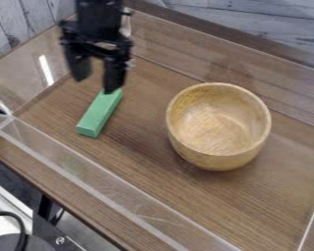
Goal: Put the green block in the brown bowl
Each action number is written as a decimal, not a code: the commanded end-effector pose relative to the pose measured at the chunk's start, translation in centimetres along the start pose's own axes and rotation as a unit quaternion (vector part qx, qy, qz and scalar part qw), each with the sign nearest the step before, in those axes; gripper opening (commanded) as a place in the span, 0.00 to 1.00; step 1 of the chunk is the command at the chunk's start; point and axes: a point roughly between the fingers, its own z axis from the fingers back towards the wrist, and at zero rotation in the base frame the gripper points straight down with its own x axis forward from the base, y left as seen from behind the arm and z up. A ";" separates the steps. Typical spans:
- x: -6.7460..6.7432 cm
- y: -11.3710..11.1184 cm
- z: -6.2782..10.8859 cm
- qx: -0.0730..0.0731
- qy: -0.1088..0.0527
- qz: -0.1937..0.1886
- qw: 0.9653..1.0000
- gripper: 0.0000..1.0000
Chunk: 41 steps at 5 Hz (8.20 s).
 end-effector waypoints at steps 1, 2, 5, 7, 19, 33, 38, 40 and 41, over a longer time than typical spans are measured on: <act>-0.2 1.7 0.1 0.015 -0.027 0.004 1.000 1.00; -0.2 2.4 -0.9 0.017 -0.022 0.013 1.000 1.00; 0.3 2.4 -3.3 0.024 -0.010 0.019 0.999 1.00; 0.7 1.4 -3.6 0.025 -0.008 0.015 1.000 1.00; 3.6 1.3 -6.8 0.041 -0.004 0.027 0.999 1.00; 2.0 -4.1 -4.8 0.021 -0.013 -0.014 1.000 0.00; 3.2 -6.4 -1.2 -0.003 -0.034 -0.020 0.999 0.00; 6.2 -13.7 -0.2 -0.018 -0.039 -0.071 0.997 0.00; 6.5 -16.8 -1.0 -0.018 -0.035 -0.096 0.995 0.00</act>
